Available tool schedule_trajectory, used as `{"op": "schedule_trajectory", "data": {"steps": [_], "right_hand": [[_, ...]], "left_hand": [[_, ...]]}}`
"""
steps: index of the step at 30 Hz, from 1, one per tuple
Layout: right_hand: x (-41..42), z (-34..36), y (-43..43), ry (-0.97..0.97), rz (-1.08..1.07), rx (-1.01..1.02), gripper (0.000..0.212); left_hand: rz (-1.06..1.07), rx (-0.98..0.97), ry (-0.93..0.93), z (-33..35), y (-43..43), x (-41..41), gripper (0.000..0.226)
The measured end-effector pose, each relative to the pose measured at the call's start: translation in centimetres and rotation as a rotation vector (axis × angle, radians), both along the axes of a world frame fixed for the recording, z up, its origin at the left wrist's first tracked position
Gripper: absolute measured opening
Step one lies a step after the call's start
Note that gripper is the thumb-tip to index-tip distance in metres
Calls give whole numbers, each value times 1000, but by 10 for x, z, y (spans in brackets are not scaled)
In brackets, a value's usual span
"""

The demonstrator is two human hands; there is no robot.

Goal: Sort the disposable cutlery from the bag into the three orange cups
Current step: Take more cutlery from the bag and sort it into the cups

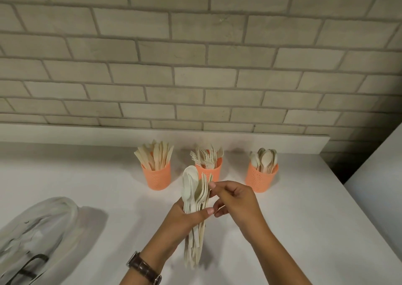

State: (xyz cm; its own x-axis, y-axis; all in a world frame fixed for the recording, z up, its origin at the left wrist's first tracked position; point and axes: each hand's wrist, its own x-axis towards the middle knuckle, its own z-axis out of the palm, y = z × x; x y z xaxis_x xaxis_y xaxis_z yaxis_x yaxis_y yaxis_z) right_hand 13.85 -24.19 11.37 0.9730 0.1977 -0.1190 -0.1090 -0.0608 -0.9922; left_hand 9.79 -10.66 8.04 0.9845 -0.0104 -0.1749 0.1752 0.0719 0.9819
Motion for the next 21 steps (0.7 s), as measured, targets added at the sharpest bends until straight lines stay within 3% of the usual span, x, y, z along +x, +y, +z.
{"op": "schedule_trajectory", "data": {"steps": [7,12,15,17,21], "right_hand": [[6,2,7,-31,-39,-83,18],[13,-1,14,20,-33,-45,15],[16,-2,21,38,-24,-8,14],[20,-1,27,34,-12,9,13],[37,10,46,-21,-1,55,20]], "left_hand": [[7,28,-1,-7,6,-5,51],[62,-25,107,-9,14,-8,25],[110,-47,169,-12,22,-12,47],[164,-79,205,-15,32,-16,51],[320,-147,230,-21,56,-23,20]]}}
